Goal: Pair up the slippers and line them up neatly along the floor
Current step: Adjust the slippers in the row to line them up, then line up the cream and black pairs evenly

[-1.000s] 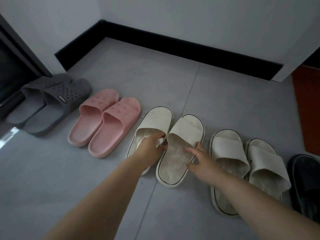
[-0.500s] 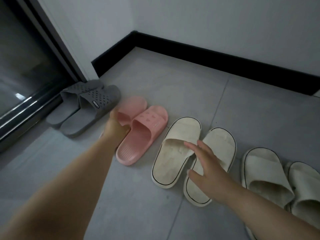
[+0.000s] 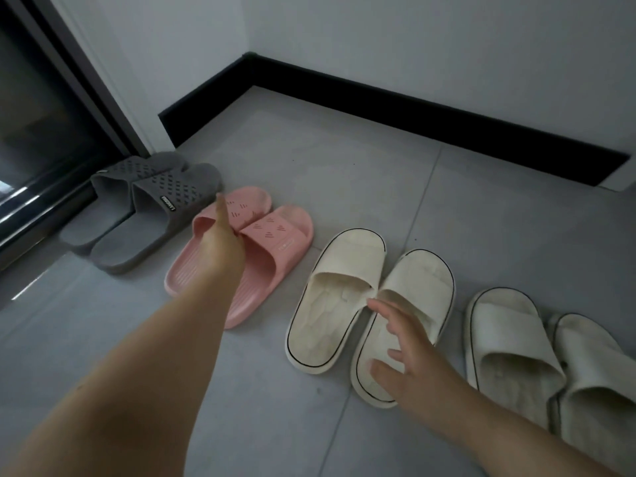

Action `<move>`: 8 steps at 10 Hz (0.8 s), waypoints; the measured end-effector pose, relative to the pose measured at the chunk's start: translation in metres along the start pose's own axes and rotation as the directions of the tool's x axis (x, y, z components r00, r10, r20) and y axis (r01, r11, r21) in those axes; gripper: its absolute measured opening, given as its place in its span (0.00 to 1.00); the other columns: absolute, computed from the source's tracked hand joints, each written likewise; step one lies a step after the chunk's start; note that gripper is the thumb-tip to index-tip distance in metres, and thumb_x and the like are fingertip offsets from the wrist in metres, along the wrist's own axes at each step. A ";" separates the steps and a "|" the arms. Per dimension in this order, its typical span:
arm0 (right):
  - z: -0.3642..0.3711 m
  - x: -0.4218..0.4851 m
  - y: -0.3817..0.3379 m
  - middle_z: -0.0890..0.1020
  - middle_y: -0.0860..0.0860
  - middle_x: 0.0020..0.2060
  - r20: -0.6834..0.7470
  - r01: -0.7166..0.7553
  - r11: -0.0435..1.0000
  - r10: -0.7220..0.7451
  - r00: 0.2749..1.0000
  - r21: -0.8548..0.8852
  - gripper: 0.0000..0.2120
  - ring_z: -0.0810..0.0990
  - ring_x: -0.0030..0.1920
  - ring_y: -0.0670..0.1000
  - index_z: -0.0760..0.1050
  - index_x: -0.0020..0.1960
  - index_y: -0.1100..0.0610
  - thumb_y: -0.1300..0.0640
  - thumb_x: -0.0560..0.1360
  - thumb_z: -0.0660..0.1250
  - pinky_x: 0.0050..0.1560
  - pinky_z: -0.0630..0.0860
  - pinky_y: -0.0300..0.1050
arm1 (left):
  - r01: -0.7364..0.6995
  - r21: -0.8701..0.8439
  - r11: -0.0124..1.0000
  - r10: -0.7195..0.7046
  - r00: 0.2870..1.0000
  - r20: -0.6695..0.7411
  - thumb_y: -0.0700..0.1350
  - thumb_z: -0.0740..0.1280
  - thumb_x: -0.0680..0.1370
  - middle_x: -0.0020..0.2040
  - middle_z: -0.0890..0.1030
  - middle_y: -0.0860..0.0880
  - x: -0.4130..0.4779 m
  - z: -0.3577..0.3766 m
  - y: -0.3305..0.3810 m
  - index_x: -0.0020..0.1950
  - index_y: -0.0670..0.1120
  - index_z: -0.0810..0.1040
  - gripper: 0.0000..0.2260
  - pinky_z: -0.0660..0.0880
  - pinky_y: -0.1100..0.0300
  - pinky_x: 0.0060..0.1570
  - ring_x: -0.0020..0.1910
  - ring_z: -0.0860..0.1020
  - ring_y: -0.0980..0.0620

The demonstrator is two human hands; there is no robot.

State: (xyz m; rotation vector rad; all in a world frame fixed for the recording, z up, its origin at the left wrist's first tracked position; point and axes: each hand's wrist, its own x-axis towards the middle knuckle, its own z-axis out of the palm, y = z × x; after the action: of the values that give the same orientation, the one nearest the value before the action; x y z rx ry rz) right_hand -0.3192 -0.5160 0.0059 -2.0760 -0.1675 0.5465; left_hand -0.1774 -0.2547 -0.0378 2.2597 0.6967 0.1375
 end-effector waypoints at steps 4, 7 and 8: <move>-0.046 -0.003 0.043 0.63 0.48 0.67 -0.251 -0.299 0.954 0.290 0.923 0.003 0.33 0.65 0.69 0.53 0.54 0.73 0.50 0.62 0.73 0.65 0.66 0.63 0.42 | -0.334 -0.090 0.938 0.346 0.912 0.221 0.35 0.65 0.71 0.62 0.75 0.39 -0.064 0.030 0.024 0.66 0.42 0.71 0.23 0.69 0.54 0.61 0.60 0.74 0.40; -0.040 0.017 0.051 0.76 0.44 0.39 -0.135 -0.354 0.926 0.370 0.919 0.131 0.15 0.75 0.40 0.47 0.65 0.55 0.51 0.64 0.71 0.62 0.42 0.71 0.40 | -0.372 0.122 0.920 0.291 0.859 0.421 0.35 0.60 0.76 0.66 0.76 0.42 -0.079 0.054 0.036 0.67 0.44 0.72 0.20 0.67 0.56 0.65 0.64 0.74 0.43; -0.038 0.018 0.045 0.72 0.43 0.38 -0.135 -0.328 0.937 0.343 0.930 0.121 0.18 0.72 0.38 0.46 0.64 0.57 0.50 0.65 0.72 0.61 0.38 0.68 0.38 | -0.397 0.121 0.910 0.318 0.855 0.409 0.34 0.60 0.75 0.65 0.76 0.42 -0.075 0.053 0.029 0.67 0.43 0.72 0.20 0.67 0.57 0.64 0.64 0.74 0.44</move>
State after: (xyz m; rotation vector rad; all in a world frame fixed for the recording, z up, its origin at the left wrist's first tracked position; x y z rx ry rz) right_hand -0.2903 -0.5635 -0.0203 -2.0522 0.3062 0.5827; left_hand -0.2116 -0.3444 -0.0470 2.4926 0.0747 -0.2028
